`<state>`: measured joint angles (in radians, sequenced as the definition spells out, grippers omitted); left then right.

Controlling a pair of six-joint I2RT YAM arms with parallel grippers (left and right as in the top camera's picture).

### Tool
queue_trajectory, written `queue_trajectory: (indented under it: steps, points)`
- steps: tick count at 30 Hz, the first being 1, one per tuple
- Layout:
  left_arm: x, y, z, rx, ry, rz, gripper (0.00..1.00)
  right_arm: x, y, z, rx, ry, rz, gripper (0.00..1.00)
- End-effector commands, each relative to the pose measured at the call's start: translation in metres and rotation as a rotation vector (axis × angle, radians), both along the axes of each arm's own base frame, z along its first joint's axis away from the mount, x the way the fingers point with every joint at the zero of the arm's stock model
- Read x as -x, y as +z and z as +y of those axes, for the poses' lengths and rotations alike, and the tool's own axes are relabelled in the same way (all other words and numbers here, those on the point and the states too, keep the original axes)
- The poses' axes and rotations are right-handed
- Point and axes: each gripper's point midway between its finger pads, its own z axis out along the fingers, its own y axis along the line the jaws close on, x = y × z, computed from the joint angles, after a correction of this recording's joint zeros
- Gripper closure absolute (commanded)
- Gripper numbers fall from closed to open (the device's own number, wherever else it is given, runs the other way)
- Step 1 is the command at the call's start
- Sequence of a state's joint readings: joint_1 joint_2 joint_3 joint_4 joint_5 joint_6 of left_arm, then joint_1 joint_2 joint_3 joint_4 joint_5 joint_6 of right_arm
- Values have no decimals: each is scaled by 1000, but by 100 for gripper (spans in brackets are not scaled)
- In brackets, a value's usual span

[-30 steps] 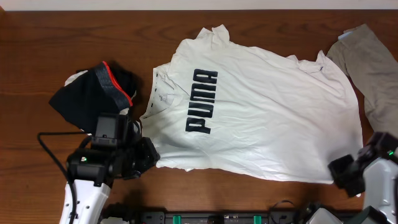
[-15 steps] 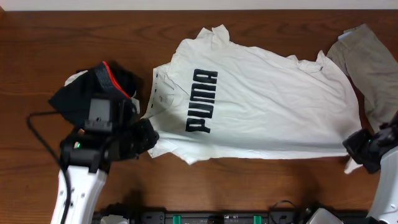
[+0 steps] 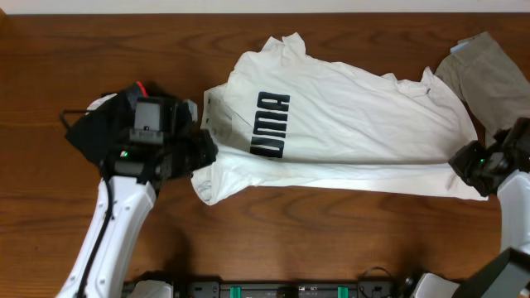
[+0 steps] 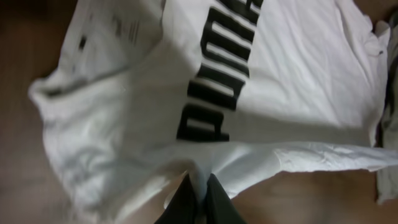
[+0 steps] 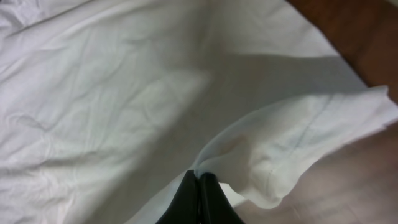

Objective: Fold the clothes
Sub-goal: 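Lift the bottom hem with both grippers and fold it up toward the collar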

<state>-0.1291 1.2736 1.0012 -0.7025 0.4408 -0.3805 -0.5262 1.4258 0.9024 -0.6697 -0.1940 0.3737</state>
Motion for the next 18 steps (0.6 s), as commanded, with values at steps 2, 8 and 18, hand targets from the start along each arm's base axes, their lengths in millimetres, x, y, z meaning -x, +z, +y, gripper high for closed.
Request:
queue_trajectory:
  steps: [2,8,18]
  points:
    - [-21,-1,-2,-28,-51,-73,94,-14,-5,2,-17,13,-17,99]
    - [-48,-6,-5,-44,-87,-156,94,-20,-13,-1,-18,12,-18,99]
    - [-88,-9,-11,-37,-89,-271,94,-22,-16,-4,-10,8,-16,99]
